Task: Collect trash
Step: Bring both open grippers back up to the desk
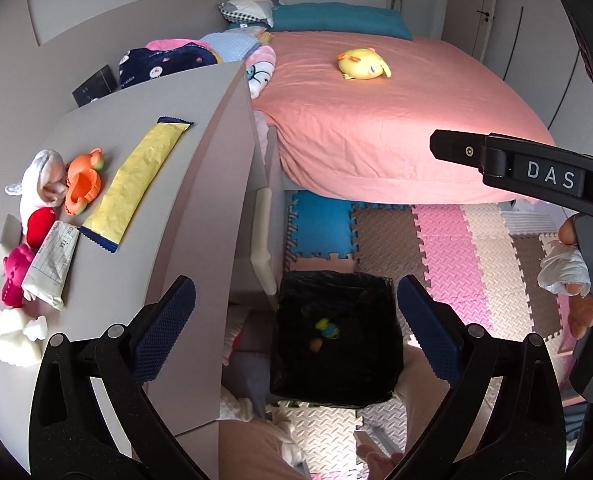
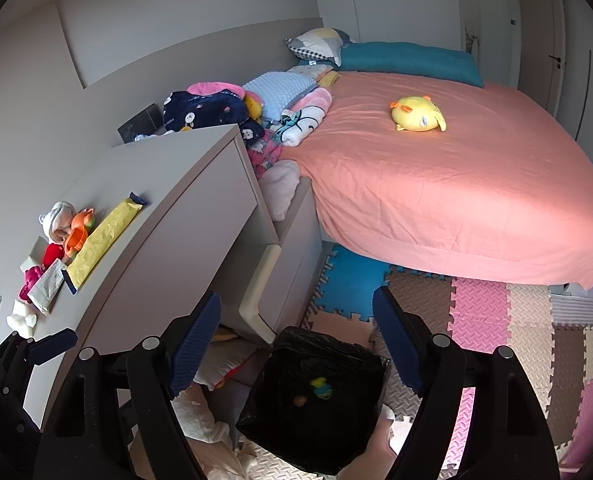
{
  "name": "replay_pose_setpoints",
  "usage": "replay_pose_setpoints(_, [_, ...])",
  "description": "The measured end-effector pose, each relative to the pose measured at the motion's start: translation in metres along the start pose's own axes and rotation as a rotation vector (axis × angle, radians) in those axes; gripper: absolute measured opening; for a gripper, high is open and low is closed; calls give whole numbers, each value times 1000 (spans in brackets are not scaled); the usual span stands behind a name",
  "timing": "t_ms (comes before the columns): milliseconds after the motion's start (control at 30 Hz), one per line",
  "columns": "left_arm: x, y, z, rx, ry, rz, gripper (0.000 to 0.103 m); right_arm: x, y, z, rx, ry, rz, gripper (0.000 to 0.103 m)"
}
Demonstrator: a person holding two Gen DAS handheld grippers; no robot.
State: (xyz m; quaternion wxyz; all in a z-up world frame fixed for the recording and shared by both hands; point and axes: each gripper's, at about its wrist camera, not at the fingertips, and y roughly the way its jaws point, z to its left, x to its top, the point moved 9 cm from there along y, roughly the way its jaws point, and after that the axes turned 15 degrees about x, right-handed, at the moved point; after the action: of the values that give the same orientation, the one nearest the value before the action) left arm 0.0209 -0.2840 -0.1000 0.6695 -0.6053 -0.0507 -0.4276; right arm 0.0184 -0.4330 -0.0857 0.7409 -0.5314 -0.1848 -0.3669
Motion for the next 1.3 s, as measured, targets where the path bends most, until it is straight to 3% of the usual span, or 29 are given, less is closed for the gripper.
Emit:
replay_pose_setpoints(600, [-9,-10,33,35,-42,-6,97,0,5,36,34,-50,11,79])
replay_pose_setpoints(1300, [-45,-15,137,163,-232,41,97,-8,54,135,152,-164,100,82])
